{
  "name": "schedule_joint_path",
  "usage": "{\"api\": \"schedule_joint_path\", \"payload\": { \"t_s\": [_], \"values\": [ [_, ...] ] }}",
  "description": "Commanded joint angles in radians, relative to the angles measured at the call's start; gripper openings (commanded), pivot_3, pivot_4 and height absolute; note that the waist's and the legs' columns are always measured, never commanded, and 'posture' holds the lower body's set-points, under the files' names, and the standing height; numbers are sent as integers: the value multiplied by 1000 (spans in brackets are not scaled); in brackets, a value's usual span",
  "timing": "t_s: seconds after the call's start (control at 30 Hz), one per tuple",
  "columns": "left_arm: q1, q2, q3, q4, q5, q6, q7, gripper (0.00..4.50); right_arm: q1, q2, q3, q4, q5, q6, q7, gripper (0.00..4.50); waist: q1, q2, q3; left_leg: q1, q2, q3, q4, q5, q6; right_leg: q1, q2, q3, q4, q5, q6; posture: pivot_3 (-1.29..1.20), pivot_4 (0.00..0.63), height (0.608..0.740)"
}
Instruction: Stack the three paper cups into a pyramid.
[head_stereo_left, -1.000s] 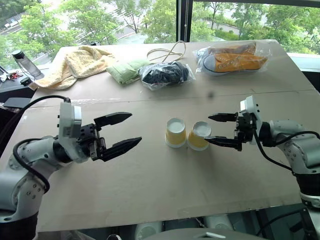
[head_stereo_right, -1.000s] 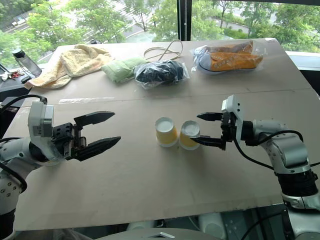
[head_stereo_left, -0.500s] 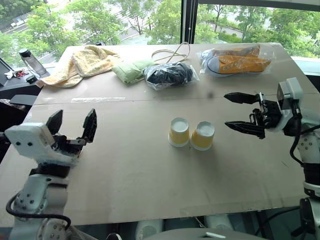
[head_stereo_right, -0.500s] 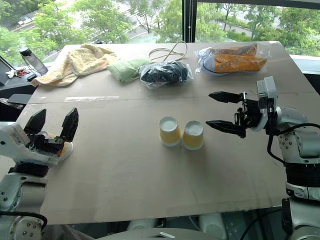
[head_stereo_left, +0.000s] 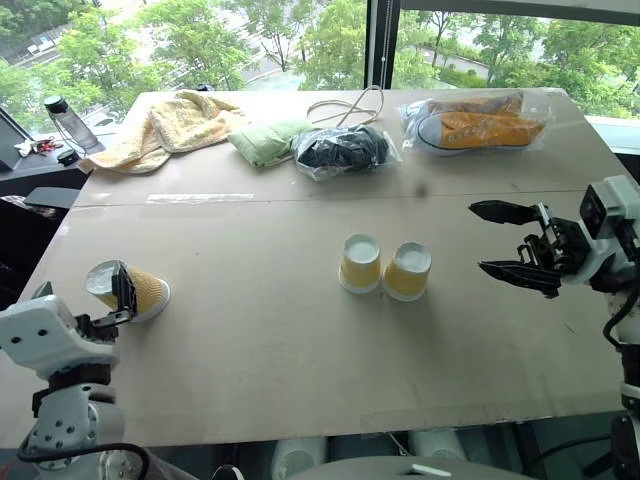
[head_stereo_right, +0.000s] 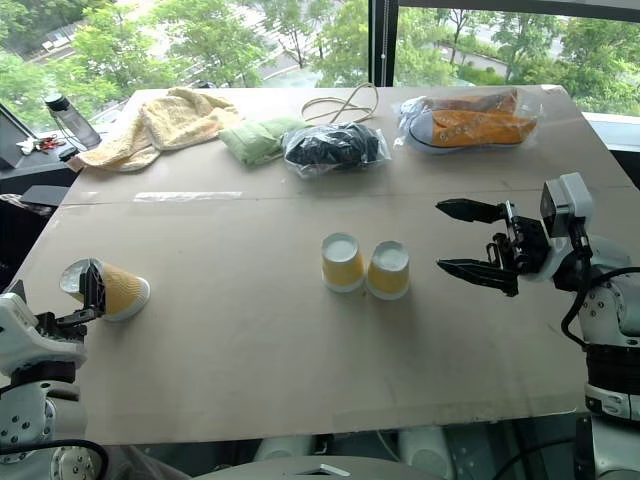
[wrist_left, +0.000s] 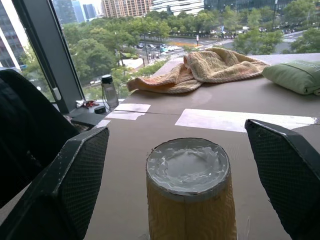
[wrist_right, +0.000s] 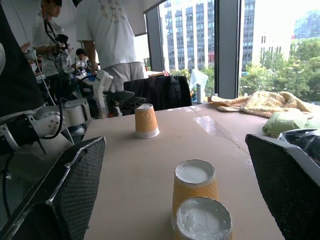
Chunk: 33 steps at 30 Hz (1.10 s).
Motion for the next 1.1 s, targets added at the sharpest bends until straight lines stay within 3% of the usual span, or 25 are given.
{"api": "schedule_joint_path", "payload": {
  "t_s": [0.03,0.5,0.6,0.63,0.67,0.73,1.1],
  "values": [
    [-16,12,6,36,8,-59,-4,4500,15,-17,-30,-23,14,-22,18,4414,-1,0,0,0,0,0,0,0,0,0,0,0,0,0,0,0,150,740],
    [-116,61,-57,186,51,-64,4,4500,41,-25,-35,-49,26,-27,0,4414,0,0,0,0,0,-1,0,0,0,0,0,-1,0,0,0,0,150,740],
    [-138,55,-55,203,42,-72,12,3762,43,-26,-41,-64,39,-18,-9,4500,1,0,0,0,1,-1,0,0,0,0,0,-1,0,0,0,0,150,740],
    [-140,54,-56,207,43,-73,16,3762,46,-28,-41,-65,40,-20,-7,4500,1,0,0,0,1,-1,0,0,0,0,0,-1,0,0,0,0,150,740],
    [-141,53,-56,210,45,-74,18,3058,48,-29,-42,-66,40,-21,-7,4500,1,0,0,0,1,-1,0,0,0,0,0,-1,0,0,0,0,150,740],
    [-140,55,-63,220,50,-69,18,2474,49,-33,-43,-64,41,-22,-6,4500,2,0,0,0,1,-1,0,0,0,0,-1,-1,0,0,0,0,150,740],
    [-199,85,-66,188,28,-75,7,2474,47,-36,-36,-46,36,-35,2,4500,3,0,0,0,1,-1,0,0,0,0,-1,-1,0,0,0,0,150,740]
  ]
}}
